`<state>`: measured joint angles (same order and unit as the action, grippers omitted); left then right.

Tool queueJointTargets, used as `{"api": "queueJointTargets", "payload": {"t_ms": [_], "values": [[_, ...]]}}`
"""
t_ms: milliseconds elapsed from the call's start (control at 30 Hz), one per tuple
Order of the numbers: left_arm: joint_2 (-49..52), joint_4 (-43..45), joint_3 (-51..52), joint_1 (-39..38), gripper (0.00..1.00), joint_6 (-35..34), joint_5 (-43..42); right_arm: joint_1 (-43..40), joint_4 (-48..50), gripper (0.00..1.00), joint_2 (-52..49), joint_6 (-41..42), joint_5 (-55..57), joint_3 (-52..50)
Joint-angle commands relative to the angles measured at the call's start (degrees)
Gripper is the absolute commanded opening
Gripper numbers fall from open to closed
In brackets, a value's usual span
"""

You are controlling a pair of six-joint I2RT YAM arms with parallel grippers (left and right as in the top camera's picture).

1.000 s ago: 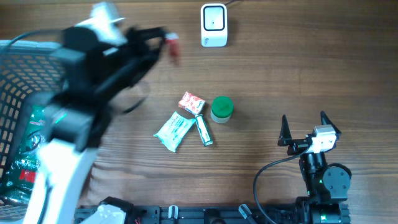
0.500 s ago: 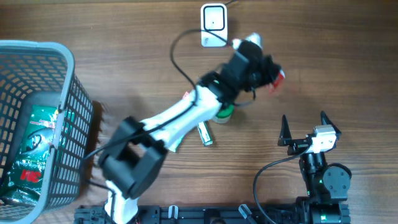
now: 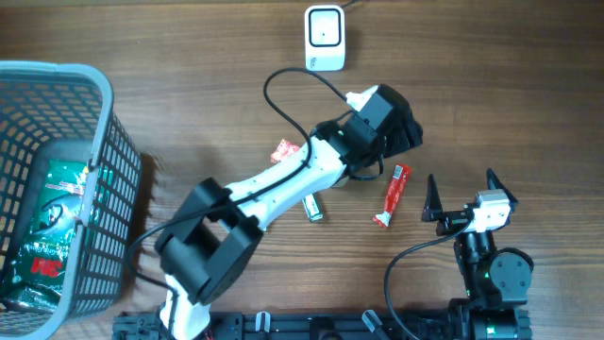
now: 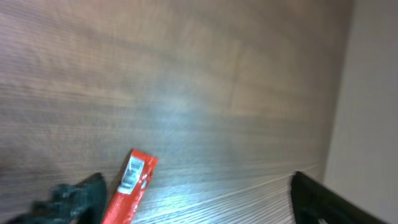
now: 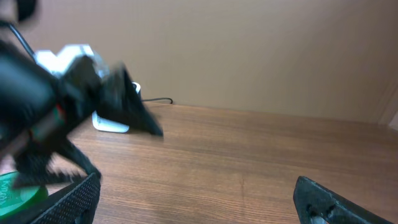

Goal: Scan the item barcode
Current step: 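Carry the red stick past the scanner and drop it right of the bottle, then reach the left gripper into the basket and grasp the green gloves pack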

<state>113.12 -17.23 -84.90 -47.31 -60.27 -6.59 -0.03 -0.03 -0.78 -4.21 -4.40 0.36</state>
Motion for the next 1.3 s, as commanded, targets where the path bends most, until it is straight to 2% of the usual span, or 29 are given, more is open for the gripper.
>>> {"api": "queueJointTargets", "payload": {"t_ms": [0, 100, 133, 233, 367, 500, 600, 700, 733, 867, 967, 1100, 1267], "values": [[-10.4, -1.4, -0.3, 3.0, 0.93, 7.1, 6.8, 0.2, 0.2, 1.0, 0.3, -0.3, 0.6, -0.1], [-19.0, -6.0, -0.3, 7.8, 0.99, 9.1, 12.5, 0.2, 0.2, 1.0, 0.3, -0.3, 0.5, -0.1], [-22.4, -7.2, -0.3, 10.3, 1.0, 12.3, 12.7, 0.2, 0.2, 1.0, 0.3, -0.3, 0.6, -0.1], [-29.2, -10.9, -0.3, 16.4, 1.0, 15.2, 12.7, 0.2, 0.2, 1.0, 0.3, -0.3, 0.6, -0.1], [-39.0, -18.7, -0.3, 30.5, 1.0, 16.8, 17.1, 0.2, 0.2, 1.0, 0.3, -0.3, 0.5, -0.1], [-44.5, -24.5, -0.3, 45.0, 1.0, 15.4, 18.3, 0.2, 0.2, 1.0, 0.3, -0.3, 0.6, -0.1], [-46.0, -31.2, -0.3, 57.0, 1.0, 5.8, 19.0, 0.2, 0.2, 1.0, 0.3, -0.3, 0.6, -0.1], [-45.0, -43.5, -0.3, 72.1, 1.0, -13.7, 19.1, 0.2, 0.2, 1.0, 0.3, -0.3, 0.5, -0.1], [-44.3, -45.8, -0.3, 75.9, 1.0, -17.3, 19.1, 0.2, 0.2, 1.0, 0.3, -0.3, 0.6, -0.1], [-40.3, -50.3, -0.2, 85.9, 1.0, -21.4, 18.8, 0.2, 0.2, 1.0, 0.3, -0.3, 0.6, -0.1], [-35.4, -53.2, -0.2, 88.9, 1.0, -22.3, 18.9, 0.2, 0.2, 1.0, 0.3, -0.3, 0.5, -0.1], [-26.3, -54.2, 3.2, 89.5, 1.0, -31.3, 18.4, 0.2, 0.2, 1.0, 0.3, -0.3, 0.6, -0.1], [-20.7, -52.4, 9.5, 89.5, 1.0, -39.4, 16.9, 0.2, 0.2, 1.0, 0.3, -0.3, 0.6, -0.1]]}}
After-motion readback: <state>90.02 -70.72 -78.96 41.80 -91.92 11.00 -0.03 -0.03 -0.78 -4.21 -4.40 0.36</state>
